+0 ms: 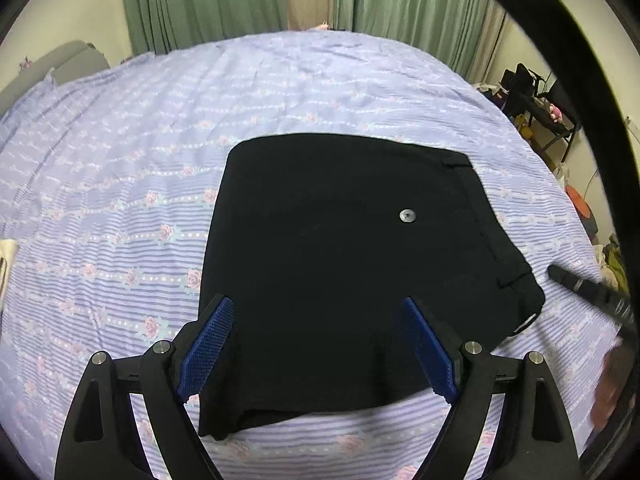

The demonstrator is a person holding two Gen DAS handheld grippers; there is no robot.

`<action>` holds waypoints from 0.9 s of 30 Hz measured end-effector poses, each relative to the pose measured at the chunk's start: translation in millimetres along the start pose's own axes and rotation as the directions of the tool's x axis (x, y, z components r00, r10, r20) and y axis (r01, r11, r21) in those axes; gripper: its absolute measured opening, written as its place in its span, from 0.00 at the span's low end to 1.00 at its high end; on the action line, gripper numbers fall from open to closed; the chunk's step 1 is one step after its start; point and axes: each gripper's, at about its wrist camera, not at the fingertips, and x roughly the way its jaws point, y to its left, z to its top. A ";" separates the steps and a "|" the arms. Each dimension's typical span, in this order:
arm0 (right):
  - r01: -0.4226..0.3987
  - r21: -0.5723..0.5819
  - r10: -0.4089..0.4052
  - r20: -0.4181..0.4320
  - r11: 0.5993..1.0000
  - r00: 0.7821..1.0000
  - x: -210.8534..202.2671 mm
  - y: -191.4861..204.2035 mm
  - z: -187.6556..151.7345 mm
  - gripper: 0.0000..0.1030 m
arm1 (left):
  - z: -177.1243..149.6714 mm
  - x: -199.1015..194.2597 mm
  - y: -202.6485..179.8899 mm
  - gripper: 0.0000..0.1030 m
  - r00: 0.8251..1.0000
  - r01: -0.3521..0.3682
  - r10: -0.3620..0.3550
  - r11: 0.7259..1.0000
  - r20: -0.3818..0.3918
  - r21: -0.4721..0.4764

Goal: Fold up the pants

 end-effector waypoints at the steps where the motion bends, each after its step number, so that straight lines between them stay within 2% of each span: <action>1: -0.020 0.042 0.021 -0.022 0.999 1.000 4.8 -3.5 -8.2 0.72 | 0.1 -1.8 -2.4 0.84 1.000 0.004 -0.004 1.000 0.005 0.005; 5: -0.122 0.240 0.140 -0.063 0.963 0.988 22.1 -16.2 -34.8 0.73 | -3.3 -5.7 -13.1 0.84 1.000 0.017 -0.017 0.999 0.005 0.029; 10: -0.238 0.469 0.298 -0.056 0.850 0.953 51.9 -30.5 -64.7 0.73 | -6.1 -6.2 -19.3 0.84 1.000 0.009 -0.008 0.999 -0.011 0.046; 14: -0.256 0.455 0.302 -0.029 0.853 0.953 66.8 -25.4 -60.0 0.73 | -7.1 -5.6 -19.5 0.84 1.000 -0.007 0.008 0.999 -0.011 0.054; 18: -0.269 0.415 0.307 -0.025 0.869 0.951 84.6 -17.9 -48.9 0.80 | -8.2 -0.3 -15.2 0.84 1.000 -0.023 0.024 0.999 -0.018 0.047; 20: -0.285 0.410 0.315 -0.007 0.867 0.949 88.4 -17.8 -43.4 0.80 | -9.1 2.7 -10.6 0.84 0.999 -0.032 0.033 0.999 -0.019 0.040; 24: -0.278 0.440 0.309 0.003 0.854 0.951 89.1 -17.0 -30.9 0.76 | -11.2 9.6 3.6 0.84 0.998 -0.052 0.053 0.998 -0.028 0.020; 27: -0.264 0.407 0.283 0.016 0.874 0.959 85.2 -7.4 -20.0 0.69 | -12.0 13.8 18.2 0.84 0.997 -0.075 0.075 0.997 -0.025 0.012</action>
